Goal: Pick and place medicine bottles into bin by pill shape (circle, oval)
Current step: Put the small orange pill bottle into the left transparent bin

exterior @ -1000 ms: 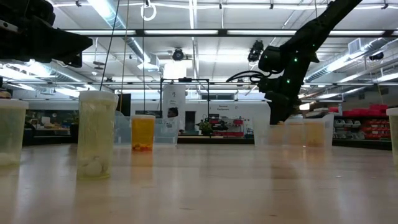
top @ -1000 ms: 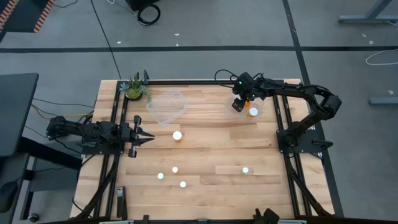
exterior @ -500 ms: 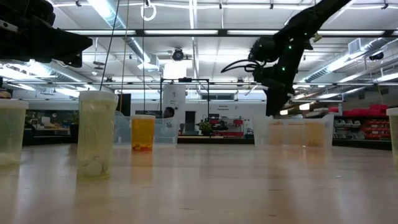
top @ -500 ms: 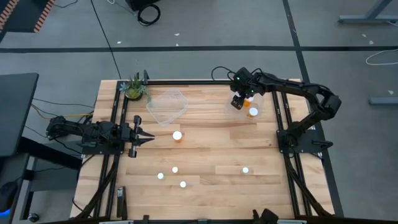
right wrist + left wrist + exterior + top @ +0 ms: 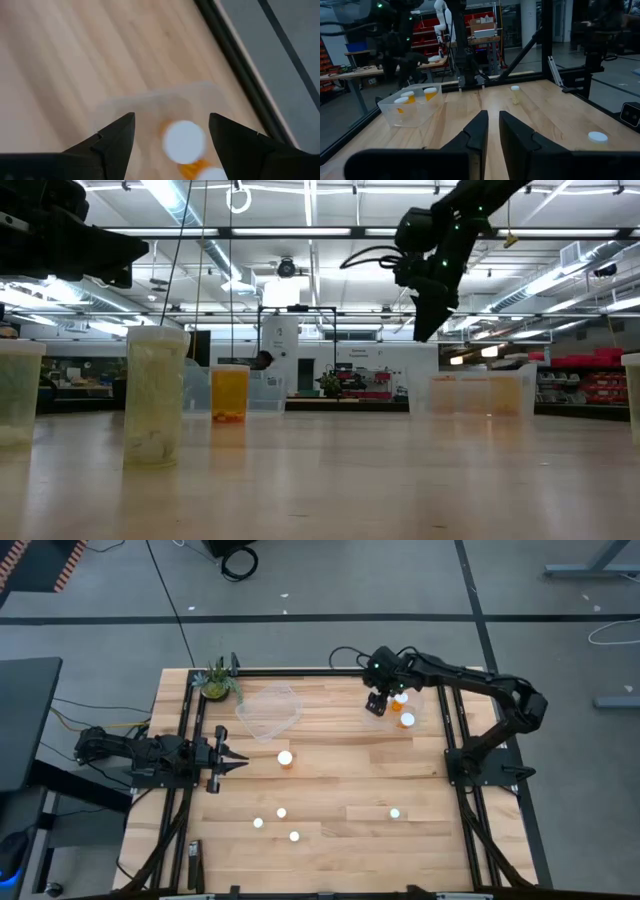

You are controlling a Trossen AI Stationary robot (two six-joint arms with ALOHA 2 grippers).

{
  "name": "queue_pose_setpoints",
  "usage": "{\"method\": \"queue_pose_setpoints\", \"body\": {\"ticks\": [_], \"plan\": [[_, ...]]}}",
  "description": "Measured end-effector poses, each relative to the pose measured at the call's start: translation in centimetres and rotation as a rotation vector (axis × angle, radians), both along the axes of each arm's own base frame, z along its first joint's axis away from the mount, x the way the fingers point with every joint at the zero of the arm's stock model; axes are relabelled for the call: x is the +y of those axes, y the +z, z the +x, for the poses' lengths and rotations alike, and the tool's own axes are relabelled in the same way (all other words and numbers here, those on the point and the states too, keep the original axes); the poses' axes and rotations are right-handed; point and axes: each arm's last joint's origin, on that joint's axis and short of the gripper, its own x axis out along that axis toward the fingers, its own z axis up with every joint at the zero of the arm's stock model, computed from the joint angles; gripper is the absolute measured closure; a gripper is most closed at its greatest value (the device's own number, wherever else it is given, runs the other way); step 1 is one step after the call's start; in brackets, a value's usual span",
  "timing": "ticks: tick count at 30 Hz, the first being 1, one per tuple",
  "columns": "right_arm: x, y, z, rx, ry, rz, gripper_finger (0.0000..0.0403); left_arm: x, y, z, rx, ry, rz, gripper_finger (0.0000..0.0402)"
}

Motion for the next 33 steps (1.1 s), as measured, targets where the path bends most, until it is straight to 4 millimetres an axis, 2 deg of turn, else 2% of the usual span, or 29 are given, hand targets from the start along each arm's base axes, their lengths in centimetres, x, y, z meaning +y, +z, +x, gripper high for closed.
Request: {"method": "queue_pose_setpoints", "body": {"ticks": [6,15,18,25,33], "plan": [[3.9,0.2,2.1,-0.009,0.052,-0.016,0.0140,0.0,0.0,0.0,0.000,0.000,0.000,0.0345],[12.2,0.2,5.3,-0.146,0.179,-0.031,0.0140,0.0,0.0,0.0,0.000,0.000,0.000,0.0343],[14.2,0.0,5.9,-0.172,0.183,-0.049,0.0141,0.0,0.0,0.0,0.000,0.000,0.000,0.0346],[16.0,-1.6,8.0,-0.192,0.151,-0.024,0.0141,0.0,0.0,0.0,-0.002,0.000,0.000,0.0345],[16.1,-1.7,12.2,-0.190,0.202,-0.049,0.0141,0.0,0.0,0.0,0.000,0.000,0.000,0.0346]]}}
